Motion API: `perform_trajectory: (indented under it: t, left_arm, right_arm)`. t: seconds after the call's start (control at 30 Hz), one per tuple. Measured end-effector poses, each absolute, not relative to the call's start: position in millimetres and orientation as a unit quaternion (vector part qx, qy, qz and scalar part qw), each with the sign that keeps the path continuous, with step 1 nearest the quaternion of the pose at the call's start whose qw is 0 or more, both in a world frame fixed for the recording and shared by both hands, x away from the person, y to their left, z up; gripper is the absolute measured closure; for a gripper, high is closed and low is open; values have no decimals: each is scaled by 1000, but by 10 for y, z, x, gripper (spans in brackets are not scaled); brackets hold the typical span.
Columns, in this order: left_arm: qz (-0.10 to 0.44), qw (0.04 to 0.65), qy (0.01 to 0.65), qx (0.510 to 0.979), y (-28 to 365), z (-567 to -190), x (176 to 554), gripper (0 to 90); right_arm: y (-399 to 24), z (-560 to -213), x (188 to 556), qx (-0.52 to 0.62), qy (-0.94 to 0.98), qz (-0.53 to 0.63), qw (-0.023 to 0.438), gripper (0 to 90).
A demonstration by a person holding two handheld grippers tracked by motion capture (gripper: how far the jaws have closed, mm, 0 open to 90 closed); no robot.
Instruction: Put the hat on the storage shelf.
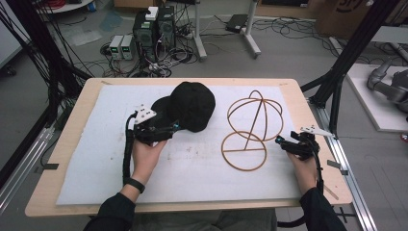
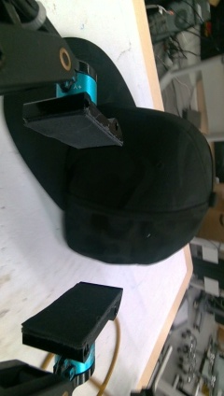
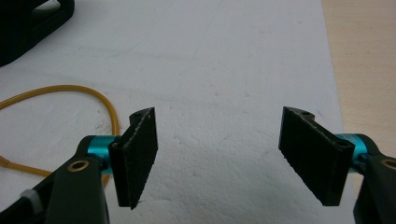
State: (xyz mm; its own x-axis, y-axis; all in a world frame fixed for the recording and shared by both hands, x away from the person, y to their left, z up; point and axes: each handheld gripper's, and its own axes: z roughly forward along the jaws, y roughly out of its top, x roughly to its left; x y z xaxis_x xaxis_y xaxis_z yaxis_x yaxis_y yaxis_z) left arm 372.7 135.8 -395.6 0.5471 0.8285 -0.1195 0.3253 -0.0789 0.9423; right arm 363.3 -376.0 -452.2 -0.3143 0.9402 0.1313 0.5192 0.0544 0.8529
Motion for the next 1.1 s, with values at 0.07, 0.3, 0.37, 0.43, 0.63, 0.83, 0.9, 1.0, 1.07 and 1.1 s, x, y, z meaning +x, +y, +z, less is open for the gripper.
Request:
perform_trajectory:
  t: [0.07,0.3,0.37,0.43,0.63,0.83,0.9,1.0,1.07,1.1]
  left_arm:
    - [233,540,419,691,1331,-3955,3777,243]
    - [263,518,431,691,1150,-4046,3932,281]
    - [268,513,430,693,1090,-4072,3960,286]
    - [270,502,435,697,1017,-4093,4001,287]
    - [309,478,430,701,840,-4091,4097,312]
    - [336,454,431,703,745,-4146,4148,330]
    - [345,448,430,704,720,-4149,4157,345]
    - [366,425,434,705,668,-4158,4159,347]
    - [375,417,438,703,638,-4165,4160,347]
    - [382,415,439,699,618,-4164,4158,347]
  right_arm:
    - [-3760,-4523,3635,533,685,435,241,276]
    - [-3767,-4525,3648,532,687,434,238,276]
    - [-3768,-4525,3649,533,688,434,235,276]
    - [-3767,-4526,3650,533,687,434,234,276]
    - [-3767,-4526,3649,533,687,434,234,276]
    - [-3767,-4526,3649,531,688,435,234,275]
    - [-3769,-4528,3651,530,689,435,235,276]
    - [-3768,-4528,3650,531,688,435,234,276]
    - [-3770,-4528,3652,531,688,435,234,276]
    - [-3769,-4527,3649,533,687,436,233,276]
